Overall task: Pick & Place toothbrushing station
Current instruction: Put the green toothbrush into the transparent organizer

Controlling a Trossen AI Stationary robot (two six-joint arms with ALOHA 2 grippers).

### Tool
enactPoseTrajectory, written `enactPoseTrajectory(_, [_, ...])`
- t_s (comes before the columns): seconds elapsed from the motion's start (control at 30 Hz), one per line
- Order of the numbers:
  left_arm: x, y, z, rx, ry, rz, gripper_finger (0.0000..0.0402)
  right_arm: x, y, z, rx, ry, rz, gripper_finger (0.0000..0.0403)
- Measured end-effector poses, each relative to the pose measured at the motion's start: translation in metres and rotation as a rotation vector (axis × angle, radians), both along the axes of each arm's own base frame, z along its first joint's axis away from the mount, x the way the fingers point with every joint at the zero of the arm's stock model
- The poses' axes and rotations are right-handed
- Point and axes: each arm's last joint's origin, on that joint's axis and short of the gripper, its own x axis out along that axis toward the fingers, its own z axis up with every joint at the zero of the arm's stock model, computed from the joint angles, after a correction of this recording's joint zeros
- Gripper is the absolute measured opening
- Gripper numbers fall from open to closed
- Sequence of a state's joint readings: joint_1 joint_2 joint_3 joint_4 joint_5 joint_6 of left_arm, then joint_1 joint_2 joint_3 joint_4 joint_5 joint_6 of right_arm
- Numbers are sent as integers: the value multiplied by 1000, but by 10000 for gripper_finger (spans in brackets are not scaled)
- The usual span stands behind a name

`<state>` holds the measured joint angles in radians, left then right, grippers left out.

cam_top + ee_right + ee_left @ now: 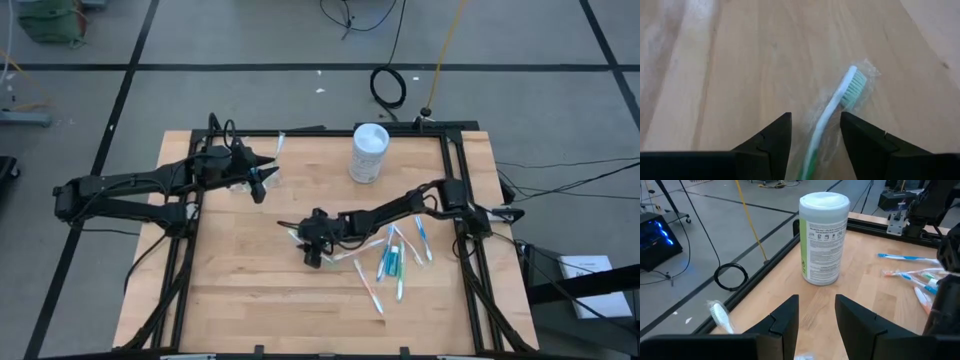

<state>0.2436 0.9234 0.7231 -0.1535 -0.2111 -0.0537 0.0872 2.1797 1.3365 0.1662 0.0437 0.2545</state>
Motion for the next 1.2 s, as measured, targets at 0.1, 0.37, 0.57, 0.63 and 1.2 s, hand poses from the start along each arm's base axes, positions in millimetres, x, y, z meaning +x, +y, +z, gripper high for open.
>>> enactPoseTrajectory(0.1, [0,0,0,-1,-1,0,134,0,0,-3,-6,9,12,150])
enactPoseTrajectory(0.37, [0,0,0,-3,-1,1,134,-1,-9,5,10,2,-4,50])
enactPoseTrajectory(0.57, [0,0,-1,-5,5,-1,134,-4,-12,32,-13,-40,15,19])
enactPoseTrajectory(0.63, [0,-1,-1,-9,6,-13,134,-7,-12,48,-27,-66,29,25])
enactPoseTrajectory(1.2, [37,-21,-26,-173,46,-280,134,-65,-9,150,-667,-95,-167,12])
